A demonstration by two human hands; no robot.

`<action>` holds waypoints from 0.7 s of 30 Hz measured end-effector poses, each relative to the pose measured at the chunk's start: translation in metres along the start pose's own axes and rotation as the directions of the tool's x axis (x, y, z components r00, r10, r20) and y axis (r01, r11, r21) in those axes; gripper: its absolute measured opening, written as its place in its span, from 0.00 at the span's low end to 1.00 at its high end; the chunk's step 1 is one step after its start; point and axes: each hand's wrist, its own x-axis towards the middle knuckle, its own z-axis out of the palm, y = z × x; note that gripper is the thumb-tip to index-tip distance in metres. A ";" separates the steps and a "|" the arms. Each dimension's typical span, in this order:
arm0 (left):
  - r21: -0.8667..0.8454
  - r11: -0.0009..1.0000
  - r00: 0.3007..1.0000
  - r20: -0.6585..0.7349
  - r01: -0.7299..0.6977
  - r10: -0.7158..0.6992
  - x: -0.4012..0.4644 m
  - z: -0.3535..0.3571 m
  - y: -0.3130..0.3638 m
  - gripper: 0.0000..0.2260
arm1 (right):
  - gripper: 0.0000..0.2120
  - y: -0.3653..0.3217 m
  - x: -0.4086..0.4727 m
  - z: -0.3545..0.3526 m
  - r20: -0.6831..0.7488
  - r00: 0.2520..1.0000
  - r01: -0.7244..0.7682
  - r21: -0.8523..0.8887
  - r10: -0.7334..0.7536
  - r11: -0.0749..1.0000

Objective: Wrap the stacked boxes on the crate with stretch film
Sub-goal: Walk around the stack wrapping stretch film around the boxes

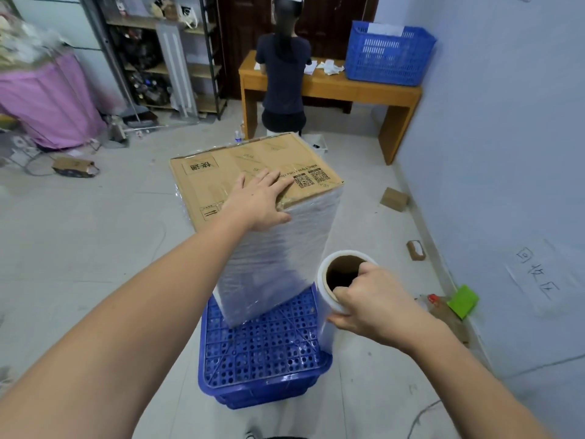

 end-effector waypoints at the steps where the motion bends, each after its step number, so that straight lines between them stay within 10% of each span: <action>1: 0.001 1.000 1.000 -0.001 -0.001 0.001 0.000 0.000 0.000 0.41 | 0.21 0.002 -0.001 0.000 -0.042 0.999 0.006 0.021 -0.005 1.000; 13: -0.018 1.000 0.999 -0.032 -0.004 0.004 -0.001 0.004 -0.004 0.41 | 0.17 -0.055 0.035 -0.002 -0.088 0.945 0.327 0.261 -0.315 0.908; 21: -0.057 0.998 0.998 -0.061 -0.034 0.030 0.002 0.005 -0.008 0.42 | 0.19 -0.105 0.044 -0.021 -0.051 0.997 0.073 0.253 -0.062 0.965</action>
